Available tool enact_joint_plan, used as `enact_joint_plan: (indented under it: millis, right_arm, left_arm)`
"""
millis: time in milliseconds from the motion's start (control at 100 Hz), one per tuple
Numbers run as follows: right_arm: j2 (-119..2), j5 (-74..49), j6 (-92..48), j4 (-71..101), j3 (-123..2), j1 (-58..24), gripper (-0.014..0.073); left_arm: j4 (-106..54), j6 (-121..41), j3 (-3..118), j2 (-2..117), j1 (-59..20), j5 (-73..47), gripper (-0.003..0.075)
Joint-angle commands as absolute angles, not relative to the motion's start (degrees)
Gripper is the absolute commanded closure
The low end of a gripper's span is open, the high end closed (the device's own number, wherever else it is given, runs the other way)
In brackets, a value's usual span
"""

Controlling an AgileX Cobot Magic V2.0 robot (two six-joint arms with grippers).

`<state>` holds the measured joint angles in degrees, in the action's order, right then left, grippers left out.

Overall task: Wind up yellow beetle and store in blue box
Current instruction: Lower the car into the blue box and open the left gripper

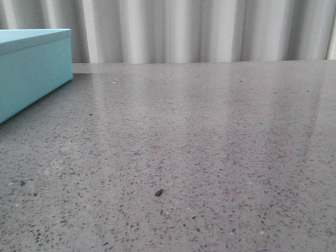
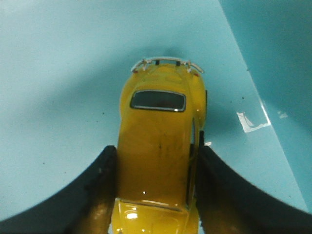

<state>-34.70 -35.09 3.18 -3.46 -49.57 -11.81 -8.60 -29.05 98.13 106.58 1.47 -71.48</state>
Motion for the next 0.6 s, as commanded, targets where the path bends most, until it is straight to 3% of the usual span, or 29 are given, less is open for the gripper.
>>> enact_joint_plan:
  millis: [0, 100, 300, 420, 570, 590]
  right_arm:
    - [-34.8, -31.0, 2.9, -4.0, -50.9, -11.8, 0.0655]
    - [-34.8, -31.3, 2.9, -4.0, -50.9, -11.8, 0.0655]
    - [-34.8, -31.4, 2.9, -4.0, -50.9, -11.8, 0.0655]
    - [-34.8, -32.0, 2.9, -4.4, -50.9, -11.8, 0.0655]
    - [-34.8, -31.7, 2.9, -7.7, -49.7, -11.8, 0.0655]
    - [-34.8, -31.4, 2.9, -8.1, -49.3, -11.8, 0.0655]
  left_arm:
    - [-10.0, -27.5, 99.6, 103.7, 1.3, -72.7, 0.0398]
    - [-10.0, -26.0, 99.6, 103.7, 1.3, -72.7, 0.0277]
    - [-9.9, -24.8, 99.9, 103.5, 1.3, -72.7, 0.0291]
    - [-9.9, -21.6, 100.3, 101.7, 1.3, -72.7, 0.0429]
    - [-10.9, -17.6, 100.3, 97.1, 1.3, -72.7, 0.074]
    - [-11.4, -17.6, 100.3, 96.3, 1.3, -72.7, 0.0739]
